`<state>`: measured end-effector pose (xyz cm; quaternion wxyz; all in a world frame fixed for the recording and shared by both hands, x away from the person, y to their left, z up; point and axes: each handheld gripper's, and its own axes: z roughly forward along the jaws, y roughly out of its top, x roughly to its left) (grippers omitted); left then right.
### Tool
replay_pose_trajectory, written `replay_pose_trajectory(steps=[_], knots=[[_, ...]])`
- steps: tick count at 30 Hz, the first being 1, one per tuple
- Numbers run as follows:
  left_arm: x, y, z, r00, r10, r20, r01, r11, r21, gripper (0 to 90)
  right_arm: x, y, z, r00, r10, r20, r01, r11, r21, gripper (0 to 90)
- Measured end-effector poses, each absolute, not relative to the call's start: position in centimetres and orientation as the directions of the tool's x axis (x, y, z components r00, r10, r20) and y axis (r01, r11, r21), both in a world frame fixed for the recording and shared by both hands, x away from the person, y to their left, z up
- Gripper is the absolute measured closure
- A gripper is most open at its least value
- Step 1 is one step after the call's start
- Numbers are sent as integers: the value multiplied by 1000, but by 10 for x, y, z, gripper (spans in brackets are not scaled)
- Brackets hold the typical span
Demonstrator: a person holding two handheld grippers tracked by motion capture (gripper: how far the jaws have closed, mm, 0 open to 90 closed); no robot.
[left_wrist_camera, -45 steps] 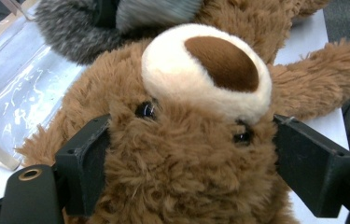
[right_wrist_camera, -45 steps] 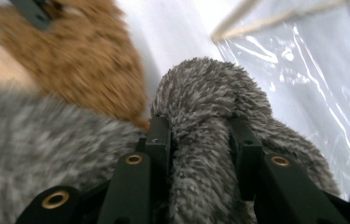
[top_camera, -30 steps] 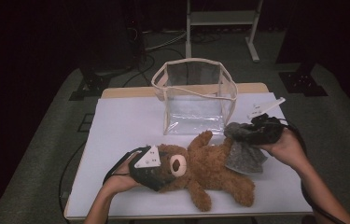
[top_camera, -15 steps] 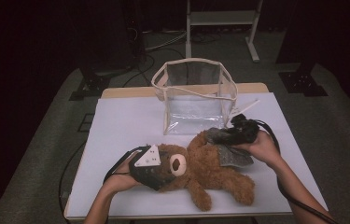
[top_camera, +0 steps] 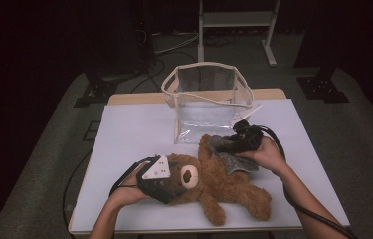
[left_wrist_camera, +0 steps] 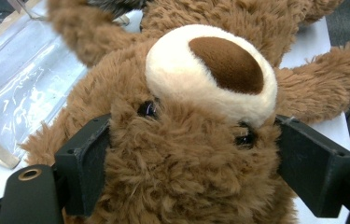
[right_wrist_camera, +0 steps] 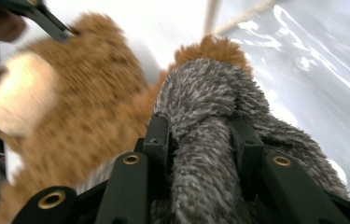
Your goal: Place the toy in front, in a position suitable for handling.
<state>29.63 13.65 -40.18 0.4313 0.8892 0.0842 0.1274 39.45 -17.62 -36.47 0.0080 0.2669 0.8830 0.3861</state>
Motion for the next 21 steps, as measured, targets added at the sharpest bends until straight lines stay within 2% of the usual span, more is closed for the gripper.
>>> replay_pose_trajectory(steps=[7,9,14,21], knots=[[296,136,-402,953,263,154,41,-612,790,173,387,-230,-376,-797,558,231,538,481,692,650],[297,136,-402,953,264,151,44,-609,792,173,380,-254,-380,-763,592,260,570,427,702,649],[298,136,-402,951,268,151,46,-610,791,173,365,-286,-385,-723,637,268,592,370,716,650],[299,135,-402,948,282,148,55,-603,796,173,340,-280,-374,-762,601,241,540,384,749,650]])
